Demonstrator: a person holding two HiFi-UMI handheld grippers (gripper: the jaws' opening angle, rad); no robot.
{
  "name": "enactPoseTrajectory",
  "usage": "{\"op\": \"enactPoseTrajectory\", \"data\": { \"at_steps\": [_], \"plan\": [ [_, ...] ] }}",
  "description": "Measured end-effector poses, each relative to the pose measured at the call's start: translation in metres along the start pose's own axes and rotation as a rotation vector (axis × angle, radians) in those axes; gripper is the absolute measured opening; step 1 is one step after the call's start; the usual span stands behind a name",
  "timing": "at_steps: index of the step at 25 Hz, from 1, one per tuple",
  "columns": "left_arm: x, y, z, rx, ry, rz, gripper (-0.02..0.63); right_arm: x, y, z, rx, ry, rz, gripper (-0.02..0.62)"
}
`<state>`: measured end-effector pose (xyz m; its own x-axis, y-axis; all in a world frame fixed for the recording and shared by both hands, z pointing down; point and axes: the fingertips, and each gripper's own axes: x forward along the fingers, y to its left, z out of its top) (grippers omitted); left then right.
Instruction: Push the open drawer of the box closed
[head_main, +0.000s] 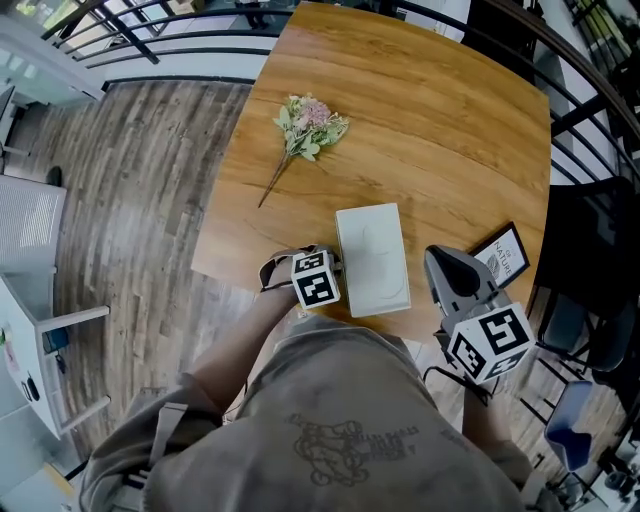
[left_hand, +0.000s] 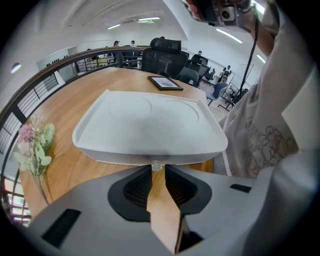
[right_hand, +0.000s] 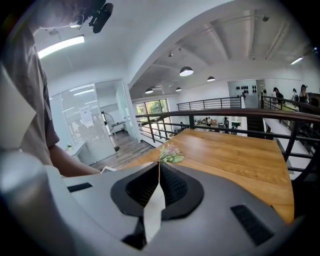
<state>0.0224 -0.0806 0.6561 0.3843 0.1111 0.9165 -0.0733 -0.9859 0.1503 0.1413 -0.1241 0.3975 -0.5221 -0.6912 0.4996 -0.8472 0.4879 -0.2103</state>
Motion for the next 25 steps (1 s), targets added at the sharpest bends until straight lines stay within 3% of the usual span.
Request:
{"op": "enactPoseTrajectory", "data": {
  "at_steps": [3,5,11,16,21,25],
  "plan": [
    [-0.022,0.0,-0.003,-0.005,0.009,0.038,0.095,-0.001,0.001,0.012,-0.024,-0.035,0.019,0.034],
    [-0.043,0.002,0.0,-0.045,-0.03,0.075,0.095,-0.002,0.005,0.02,-0.041,-0.058,0.035,0.034],
    [-0.149,0.021,0.045,-0.213,-0.397,0.247,0.048,-0.006,0.02,0.048,-0.082,-0.136,0.079,0.034],
    [-0.257,0.029,0.093,-0.115,-0.638,0.519,0.023,-0.024,0.03,0.086,-0.102,-0.24,0.107,0.034],
    [-0.351,0.007,0.134,-0.015,-0.871,0.603,0.018,-0.044,0.047,0.127,-0.111,-0.353,0.13,0.034],
    [-0.399,-0.005,0.144,-0.014,-0.943,0.636,0.017,-0.064,0.063,0.157,-0.153,-0.444,0.144,0.034]
  ]
}}
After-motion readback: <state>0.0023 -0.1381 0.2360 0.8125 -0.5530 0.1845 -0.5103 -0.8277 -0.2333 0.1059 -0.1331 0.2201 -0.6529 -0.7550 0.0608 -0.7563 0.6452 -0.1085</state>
